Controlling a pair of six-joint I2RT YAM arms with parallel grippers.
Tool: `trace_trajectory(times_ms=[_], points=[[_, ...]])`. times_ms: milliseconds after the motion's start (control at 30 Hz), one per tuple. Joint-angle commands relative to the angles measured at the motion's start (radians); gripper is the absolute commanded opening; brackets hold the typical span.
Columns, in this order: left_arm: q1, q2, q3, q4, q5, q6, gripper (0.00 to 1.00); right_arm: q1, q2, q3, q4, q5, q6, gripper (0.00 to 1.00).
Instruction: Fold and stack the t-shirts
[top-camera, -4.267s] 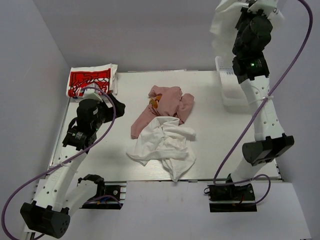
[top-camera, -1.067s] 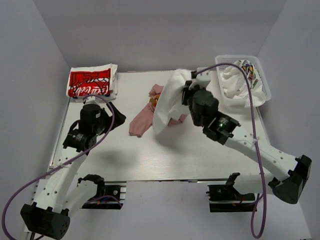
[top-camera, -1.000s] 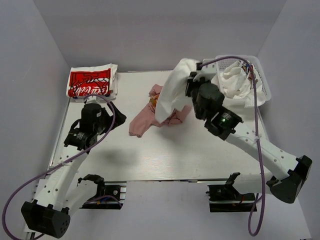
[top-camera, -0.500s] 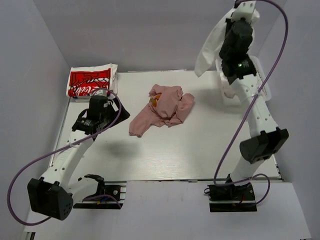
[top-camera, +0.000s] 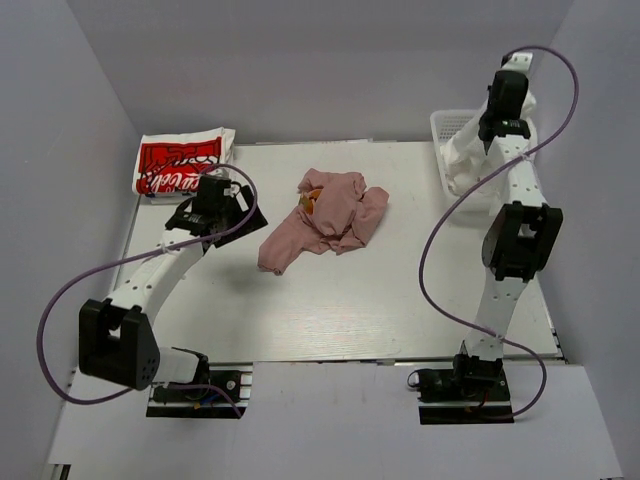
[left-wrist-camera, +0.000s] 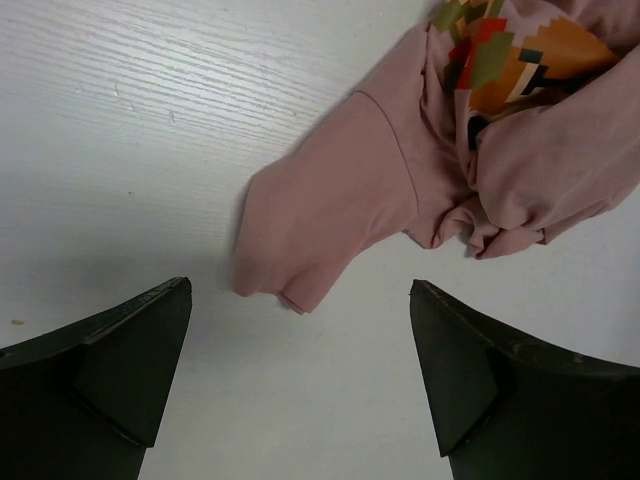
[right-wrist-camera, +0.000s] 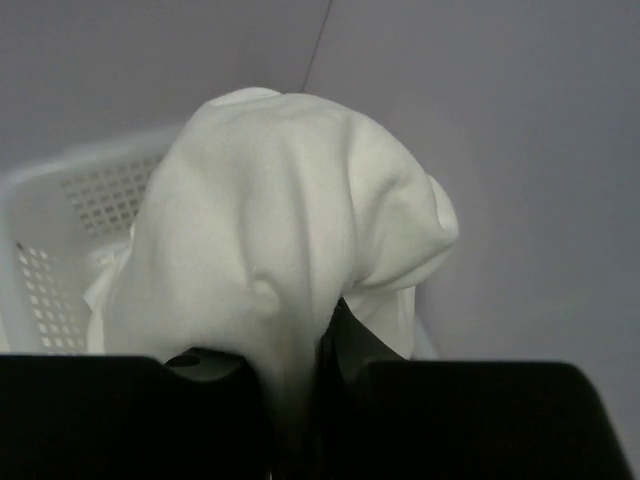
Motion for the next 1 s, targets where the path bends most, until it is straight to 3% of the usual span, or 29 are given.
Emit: trace_trajectory(times_ms=[0,67,167,200,400,567,633,900,967], points=[[0.002,0.038,0.045,0.007,0.032,0.026,1.00,-0.051,0.111,-0.011,-0.100,-0.144,0.133,0.00],[0.002,0.047,0.045,0.007,0.055,0.035,1.00,-0.061,0.165,0.034,-0.197,-0.192,0.186,0.01],[0.002,0.075,0.045,-0.004,0.066,0.045,1.00,-0.056,0.144,0.047,-0.231,-0.215,0.228,0.24],[0.002,0.084,0.045,-0.013,0.054,0.045,1.00,-0.058,0.071,0.035,-0.226,-0.215,0.237,0.90],[-0.007,0.094,-0.018,0.005,0.012,0.054,1.00,-0.038,-0.193,-0.099,-0.209,-0.282,0.231,0.90],[-0.007,0.153,-0.027,0.060,0.035,0.098,1.00,0.040,-0.323,-0.205,-0.221,-0.512,0.254,0.90],[-0.007,0.199,-0.017,0.072,0.044,0.110,1.00,0.120,-0.326,-0.206,-0.250,-0.592,0.268,0.90],[-0.038,0.337,0.014,0.114,0.116,0.147,1.00,0.367,-0.213,-0.248,-0.232,-0.626,0.292,0.90],[-0.050,0.362,0.014,0.123,0.125,0.147,0.95,0.418,-0.183,-0.248,-0.223,-0.626,0.314,0.90]])
